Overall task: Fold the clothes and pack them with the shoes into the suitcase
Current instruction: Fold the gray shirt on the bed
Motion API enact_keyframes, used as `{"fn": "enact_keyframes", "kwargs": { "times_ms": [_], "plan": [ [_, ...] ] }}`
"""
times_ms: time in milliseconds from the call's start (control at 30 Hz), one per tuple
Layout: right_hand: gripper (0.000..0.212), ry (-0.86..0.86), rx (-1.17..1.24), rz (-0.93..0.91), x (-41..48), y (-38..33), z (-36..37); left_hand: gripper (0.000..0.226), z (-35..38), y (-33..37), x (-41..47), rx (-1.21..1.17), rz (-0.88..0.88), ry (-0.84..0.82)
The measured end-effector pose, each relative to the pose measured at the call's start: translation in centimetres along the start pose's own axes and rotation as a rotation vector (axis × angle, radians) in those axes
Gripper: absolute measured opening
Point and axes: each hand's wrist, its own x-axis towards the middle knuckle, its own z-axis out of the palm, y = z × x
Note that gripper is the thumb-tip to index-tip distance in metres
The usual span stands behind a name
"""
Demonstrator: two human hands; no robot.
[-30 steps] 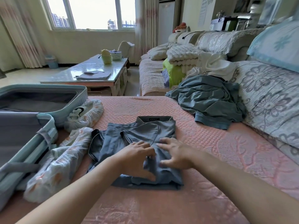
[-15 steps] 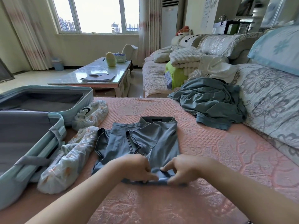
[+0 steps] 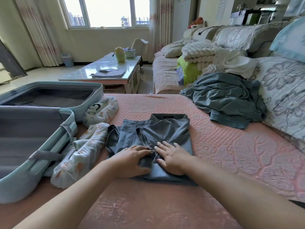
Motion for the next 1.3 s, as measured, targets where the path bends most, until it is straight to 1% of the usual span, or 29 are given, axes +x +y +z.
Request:
{"fn": "enact_keyframes", "kwargs": {
  "times_ms": [33,100,167,200,267,300,367,400,433,467,500,533,567,600,633,667,700,733,800,833,867,967,1000,1067,1100,1167,1233,1300],
  "plan": [
    [0.064,0.009,-0.038,0.011,0.2,-0.4,0.0,0.091,-0.1,-0.7,-1.1,0.002,-0.004,-0.025],
    [0.063,0.092,-0.088,0.000,0.3,-1.2,-0.3,0.094,-0.4,-2.2,-3.0,0.011,-0.029,-0.078],
    [0.063,0.178,-0.032,-0.055,0.1,-2.1,-0.5,0.091,-0.5,-3.4,-4.7,0.058,-0.049,-0.102],
    [0.064,0.195,0.013,-0.087,0.0,-2.8,-0.4,0.088,-0.4,-3.9,-5.5,0.099,-0.057,-0.096],
    [0.065,0.171,0.083,-0.139,-0.1,-4.3,0.2,0.080,0.0,-4.6,-6.4,0.171,-0.080,-0.048],
    [0.065,0.128,0.103,-0.154,-0.1,-5.3,0.6,0.075,0.3,-4.7,-6.7,0.195,-0.090,-0.028],
    [0.065,0.054,0.080,-0.167,0.2,-6.7,1.4,0.069,0.7,-4.5,-6.8,0.307,-0.092,0.009],
    [0.065,0.039,0.053,-0.163,0.4,-7.1,1.7,0.065,0.8,-4.3,-6.5,0.350,-0.080,0.061],
    [0.065,0.026,0.041,-0.156,0.6,-7.2,1.8,0.057,0.8,-4.1,-6.2,0.400,-0.070,0.102],
    [0.065,0.013,0.054,-0.157,0.6,-7.2,1.6,0.043,0.6,-3.8,-6.0,0.445,-0.064,0.136],
    [0.064,0.001,0.100,-0.171,0.5,-6.9,1.2,0.030,0.2,-3.6,-5.8,0.451,-0.077,0.156],
    [0.061,0.011,0.173,-0.192,0.3,-6.6,0.7,0.024,-0.2,-3.4,-5.5,0.430,-0.111,0.205],
    [0.058,0.065,0.244,-0.212,0.1,-6.1,0.1,0.025,-0.6,-3.1,-5.1,0.409,-0.139,0.229],
    [0.056,0.170,0.278,-0.220,-0.1,-5.5,-0.4,0.026,-1.0,-2.7,-4.5,0.403,-0.150,0.276],
    [0.058,0.282,0.260,-0.205,-0.1,-4.9,-0.8,0.027,-1.5,-2.4,-4.0,0.407,-0.172,0.303],
    [0.060,0.354,0.211,-0.168,0.0,-4.3,-1.1,0.028,-1.8,-2.3,-3.4,0.360,-0.205,0.319],
    [0.061,0.349,0.154,-0.117,0.0,-3.4,-1.1,0.030,-2.0,-2.3,-2.6,0.258,-0.228,0.332],
    [0.062,0.268,0.108,-0.070,0.0,-2.6,-1.0,0.032,-2.2,-1.9,-1.9,0.162,-0.233,0.341],
    [0.068,0.023,0.114,-0.019,-0.1,-1.3,-0.6,0.032,-2.9,-1.1,-0.6,0.024,-0.186,0.359],
    [0.070,-0.042,0.169,-0.021,-0.2,-0.9,-0.5,0.032,-3.1,-0.6,0.0,-0.034,-0.140,0.378],
    [0.070,-0.042,0.269,-0.029,-0.4,-0.5,-0.8,0.033,-3.6,0.1,0.7,-0.089,-0.090,0.402],
    [0.055,0.167,0.662,0.040,-1.0,1.3,-3.0,0.036,-4.1,2.1,2.7,-0.214,0.092,0.464],
    [0.050,0.251,0.724,0.083,-1.3,2.1,-4.1,0.039,-4.0,2.9,3.4,-0.232,0.152,0.477],
    [0.048,0.405,0.787,0.177,-1.7,4.4,-5.2,0.046,-3.5,4.5,4.5,-0.268,0.225,0.458],
    [0.047,0.449,0.828,0.208,-2.0,5.7,-5.4,0.048,-3.0,5.5,5.0,-0.290,0.258,0.432],
    [0.046,0.445,0.855,0.250,-2.8,7.8,-5.4,0.049,-1.8,7.6,5.6,-0.323,0.331,0.321],
    [0.047,0.382,0.797,0.269,-3.4,8.8,-4.8,0.044,-0.3,9.0,6.1,-0.291,0.384,0.181],
    [0.046,0.297,0.735,0.258,-3.6,8.8,-4.1,0.050,0.7,9.3,6.5,-0.269,0.403,0.106]
  ]
}}
